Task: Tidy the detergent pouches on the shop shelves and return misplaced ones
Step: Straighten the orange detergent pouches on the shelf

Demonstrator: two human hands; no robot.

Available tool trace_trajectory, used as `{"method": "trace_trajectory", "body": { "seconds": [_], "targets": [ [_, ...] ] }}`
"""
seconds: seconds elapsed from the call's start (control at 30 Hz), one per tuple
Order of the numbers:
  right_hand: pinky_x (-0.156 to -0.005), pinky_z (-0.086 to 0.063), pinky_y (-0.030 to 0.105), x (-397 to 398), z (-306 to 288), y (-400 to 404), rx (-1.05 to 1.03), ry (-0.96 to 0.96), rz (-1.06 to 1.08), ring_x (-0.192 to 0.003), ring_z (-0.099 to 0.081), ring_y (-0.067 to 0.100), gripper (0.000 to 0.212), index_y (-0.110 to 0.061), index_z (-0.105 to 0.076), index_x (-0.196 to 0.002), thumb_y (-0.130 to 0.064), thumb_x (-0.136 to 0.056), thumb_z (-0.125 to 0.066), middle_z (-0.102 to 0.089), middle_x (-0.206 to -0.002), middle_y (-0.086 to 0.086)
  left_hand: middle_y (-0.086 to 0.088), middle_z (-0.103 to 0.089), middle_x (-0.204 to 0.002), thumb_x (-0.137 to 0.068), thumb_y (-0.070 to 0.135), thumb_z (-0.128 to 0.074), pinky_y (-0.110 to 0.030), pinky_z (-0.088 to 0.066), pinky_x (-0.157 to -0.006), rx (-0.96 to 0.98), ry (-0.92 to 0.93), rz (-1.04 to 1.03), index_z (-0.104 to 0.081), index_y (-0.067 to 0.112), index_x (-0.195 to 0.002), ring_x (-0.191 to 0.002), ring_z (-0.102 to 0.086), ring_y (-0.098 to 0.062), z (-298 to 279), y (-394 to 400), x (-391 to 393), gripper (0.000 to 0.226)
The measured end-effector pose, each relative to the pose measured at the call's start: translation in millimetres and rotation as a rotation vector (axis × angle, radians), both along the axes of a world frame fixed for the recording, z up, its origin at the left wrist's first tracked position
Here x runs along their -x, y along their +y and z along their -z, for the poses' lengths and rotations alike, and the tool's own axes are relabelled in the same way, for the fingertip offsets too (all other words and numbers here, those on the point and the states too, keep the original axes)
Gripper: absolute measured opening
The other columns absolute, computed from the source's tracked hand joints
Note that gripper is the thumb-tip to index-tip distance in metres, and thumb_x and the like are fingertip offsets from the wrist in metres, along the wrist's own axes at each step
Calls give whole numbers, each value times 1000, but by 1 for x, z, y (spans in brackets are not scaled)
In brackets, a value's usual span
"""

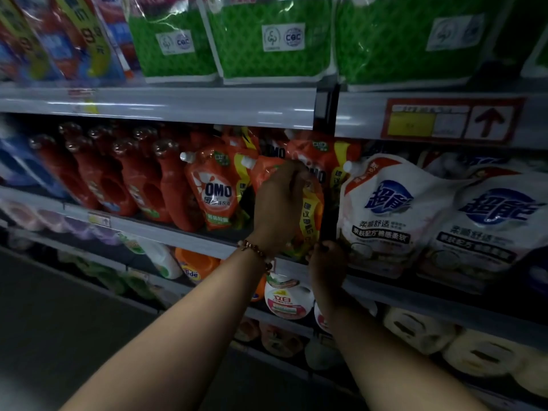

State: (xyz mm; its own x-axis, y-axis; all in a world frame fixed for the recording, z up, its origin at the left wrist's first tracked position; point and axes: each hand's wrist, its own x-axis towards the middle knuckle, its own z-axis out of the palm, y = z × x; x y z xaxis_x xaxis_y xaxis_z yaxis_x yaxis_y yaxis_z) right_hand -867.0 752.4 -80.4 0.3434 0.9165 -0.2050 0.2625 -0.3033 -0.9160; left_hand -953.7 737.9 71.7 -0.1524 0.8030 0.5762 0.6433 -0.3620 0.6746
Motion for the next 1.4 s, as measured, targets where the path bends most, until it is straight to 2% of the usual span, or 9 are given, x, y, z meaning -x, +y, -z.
{"method": "trace_trajectory", "body": {
  "seconds": [0.13, 0.3, 0.37, 0.47, 0.77, 0.97, 1.13, 1.27, 1.4],
  "targets": [
    [-82, -51, 43, 0, -18, -12, 28, 70, 83, -96, -64, 31, 30, -12, -66, -115, -24, -96, -46, -70, -108, 11, 8, -64, -83, -104, 24, -49, -30, -44, -50, 35, -34, 46, -60, 18, -112, -54, -54, -3, 0, 1, -6, 15],
    [-68, -38, 18, 3, -46, -54, -110, 240, 6, -85, -51, 8, 26, -5, -51, -122, -14, -98, -51, -54, -99, -4, -1, -68, -119, -104, 23, -48, -28, -54, -58, 94, 68, 161, -38, 32, -148, -68, -62, -10, 10, -34, 16, 46],
    [-83, -40, 9, 12, -49, -72, -161, 217, -97, -106, -52, 6, 39, -4, -47, -137, -10, -99, -51, -57, -122, -2, -5, -66, -117, -103, 24, -50, -29, -52, -57, 69, 140, 136, -32, 34, -151, -67, -63, -14, 17, -53, 38, 53],
    [-94, -29, 4, 45, -52, -100, -162, 137, -297, -129, -36, 4, 51, -20, -40, -147, -9, -99, -52, -42, -141, -9, -9, -46, -149, -100, 24, -53, -39, -52, -97, 42, 362, -36, -37, 24, -151, -125, -55, -25, 28, -59, 85, 54],
    [-120, -17, 31, 135, -62, -48, -219, -255, -626, -149, -16, 17, 53, -27, -26, -154, -16, -103, -39, -17, -162, -3, -23, -29, -158, -92, 29, -58, -55, -48, -98, 102, 734, -106, -50, 10, -142, -141, -33, -48, 15, -7, 189, 54],
    [-109, -36, 38, 171, -55, -8, -62, 82, -351, -136, -40, 32, 47, -13, -28, -152, -21, -106, -38, -34, -154, 13, -19, -26, -160, -86, 25, -65, -53, -38, -108, 52, 896, -113, -31, 10, -154, -147, -25, -40, 21, 27, 224, 78],
    [-62, -42, 15, 195, -57, 10, -64, 86, -261, -90, -60, 24, 51, -10, -32, -151, -13, -102, -48, -50, -141, 17, -18, -29, -159, -82, 33, -68, -46, -44, -97, 41, 917, -151, -28, 10, -155, -145, -32, -38, 22, 30, 231, 87],
    [-96, -47, 40, 206, -50, 13, -208, -26, -257, -111, -59, 26, 61, -14, -54, -134, -40, -80, -69, -63, -124, 7, -19, -39, -154, -75, 38, -71, -42, -49, -87, 30, 1017, -189, -40, 11, -150, -130, -49, -38, 17, 30, 237, 85],
    [-94, -45, 40, 205, -47, 17, -133, -57, -292, -112, -58, 34, 45, -2, -55, -128, -20, -90, -69, -61, -120, 16, -22, -47, -146, -76, 30, -73, -42, -49, -83, -32, 962, -149, -42, 11, -149, -114, -55, -37, 2, 33, 238, 81]
  ]
}}
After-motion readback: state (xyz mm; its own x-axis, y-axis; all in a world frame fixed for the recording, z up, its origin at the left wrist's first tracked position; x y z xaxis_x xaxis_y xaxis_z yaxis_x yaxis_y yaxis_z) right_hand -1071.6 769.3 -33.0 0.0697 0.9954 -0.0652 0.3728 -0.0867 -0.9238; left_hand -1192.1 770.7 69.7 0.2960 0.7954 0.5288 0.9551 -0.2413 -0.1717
